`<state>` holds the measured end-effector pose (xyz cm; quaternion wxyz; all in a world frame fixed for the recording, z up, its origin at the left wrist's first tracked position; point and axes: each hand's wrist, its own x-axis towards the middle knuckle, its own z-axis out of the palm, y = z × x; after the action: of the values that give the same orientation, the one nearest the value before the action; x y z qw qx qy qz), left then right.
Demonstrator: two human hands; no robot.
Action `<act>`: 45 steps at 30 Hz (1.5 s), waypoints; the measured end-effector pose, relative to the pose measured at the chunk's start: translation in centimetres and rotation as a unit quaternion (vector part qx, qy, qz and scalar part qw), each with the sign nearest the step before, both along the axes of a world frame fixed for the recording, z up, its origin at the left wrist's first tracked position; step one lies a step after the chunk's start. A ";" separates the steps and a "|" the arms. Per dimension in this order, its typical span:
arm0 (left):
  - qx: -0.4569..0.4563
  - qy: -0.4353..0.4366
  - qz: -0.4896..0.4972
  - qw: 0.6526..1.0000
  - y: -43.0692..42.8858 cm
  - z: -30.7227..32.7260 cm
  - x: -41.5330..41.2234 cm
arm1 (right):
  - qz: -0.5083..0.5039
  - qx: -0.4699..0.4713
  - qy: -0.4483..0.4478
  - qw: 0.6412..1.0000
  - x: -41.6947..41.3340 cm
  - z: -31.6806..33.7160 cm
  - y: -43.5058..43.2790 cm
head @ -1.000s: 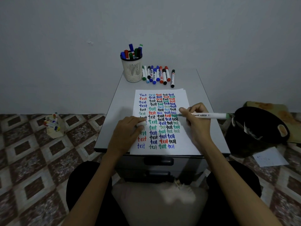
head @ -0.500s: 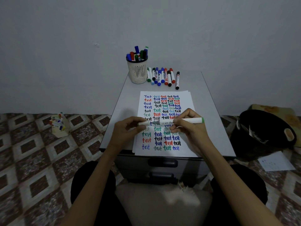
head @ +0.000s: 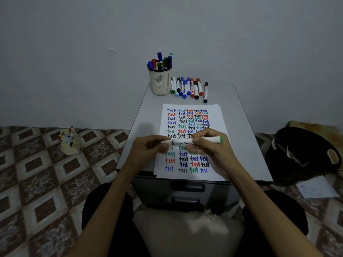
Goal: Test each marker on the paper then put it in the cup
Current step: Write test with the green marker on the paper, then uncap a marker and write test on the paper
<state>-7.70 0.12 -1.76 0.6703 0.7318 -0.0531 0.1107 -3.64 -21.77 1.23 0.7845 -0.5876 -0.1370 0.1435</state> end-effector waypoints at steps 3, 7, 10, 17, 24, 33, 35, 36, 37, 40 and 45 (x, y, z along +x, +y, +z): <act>-0.009 0.017 0.002 1.000 0.3 0.0 0.1 | -0.021 -0.039 -0.045 0.998 -0.2 0.0 0.0; -0.010 0.024 0.019 0.999 0.5 0.0 0.0 | -0.033 -0.099 -0.109 0.989 -0.1 -0.1 -0.1; 0.009 0.017 0.026 0.999 0.7 -0.3 0.0 | -0.049 -0.117 -0.116 0.985 -0.2 -0.5 0.3; 0.019 0.003 0.040 0.999 0.6 -0.1 -0.1 | -0.025 -0.183 -0.158 0.970 0.6 0.1 0.6; 0.042 -0.048 0.089 0.994 0.6 -0.5 0.5 | 0.068 -0.531 -0.419 0.733 4.4 3.2 2.0; 0.348 0.015 0.115 0.930 -0.7 -1.7 1.6 | -0.004 -0.555 -0.456 0.696 17.5 9.0 9.4; 0.409 0.024 0.113 0.905 -0.8 -2.2 2.0 | -0.062 -0.452 -0.442 0.773 20.2 11.0 10.8; 0.415 0.026 0.122 0.901 -0.8 -2.4 2.2 | -0.087 -0.404 -0.445 0.795 21.2 12.0 11.6; 0.415 0.025 0.129 0.900 -0.7 -2.6 2.4 | -0.112 -0.366 -0.450 0.807 22.2 12.8 12.2; 0.420 0.018 0.129 0.898 -0.7 -2.8 2.5 | -0.187 -0.316 -0.473 0.801 24.9 14.2 14.3; 0.416 0.020 0.136 0.899 -0.9 -2.7 2.5 | -0.206 -0.287 -0.475 0.806 27.5 13.3 16.2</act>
<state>-5.25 -0.76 -4.47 0.2844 0.9461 0.0188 0.1542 23.87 -5.54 14.56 0.4286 -0.7949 -0.3210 -0.2853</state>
